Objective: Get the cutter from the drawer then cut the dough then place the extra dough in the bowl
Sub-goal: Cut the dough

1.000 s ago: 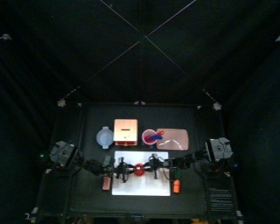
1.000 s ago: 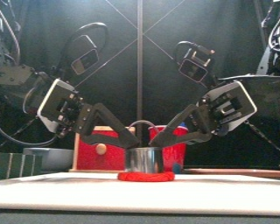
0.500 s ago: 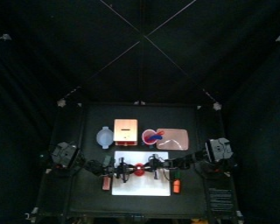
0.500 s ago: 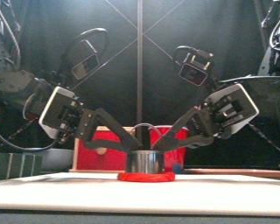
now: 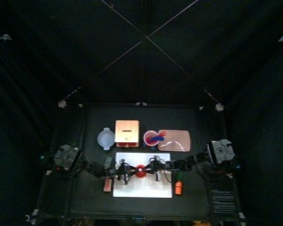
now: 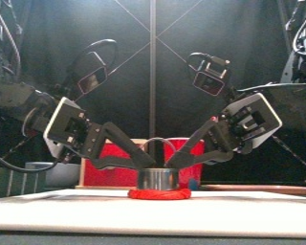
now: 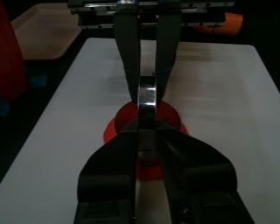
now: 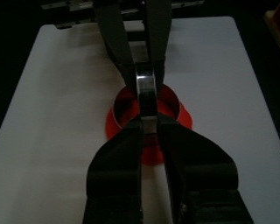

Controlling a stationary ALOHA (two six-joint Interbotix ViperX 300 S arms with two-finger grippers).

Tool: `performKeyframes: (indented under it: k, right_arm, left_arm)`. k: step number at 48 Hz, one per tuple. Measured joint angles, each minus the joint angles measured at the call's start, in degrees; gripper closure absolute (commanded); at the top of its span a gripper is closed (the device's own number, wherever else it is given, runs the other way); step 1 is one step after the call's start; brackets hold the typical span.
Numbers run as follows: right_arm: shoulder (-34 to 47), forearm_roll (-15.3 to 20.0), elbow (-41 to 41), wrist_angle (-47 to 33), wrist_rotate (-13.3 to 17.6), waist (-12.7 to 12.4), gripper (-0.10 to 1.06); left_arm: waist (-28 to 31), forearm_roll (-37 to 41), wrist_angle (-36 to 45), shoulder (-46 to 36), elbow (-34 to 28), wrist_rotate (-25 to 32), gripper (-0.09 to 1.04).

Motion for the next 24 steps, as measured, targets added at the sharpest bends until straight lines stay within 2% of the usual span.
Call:
performKeyframes:
  k: [24]
  right_arm:
    - [0.0, 0.6, -0.1, 0.1, -0.1, 0.1, 0.51]
  left_arm:
    - [-0.1, -0.6, 0.1, 0.1, -0.1, 0.0, 0.37]
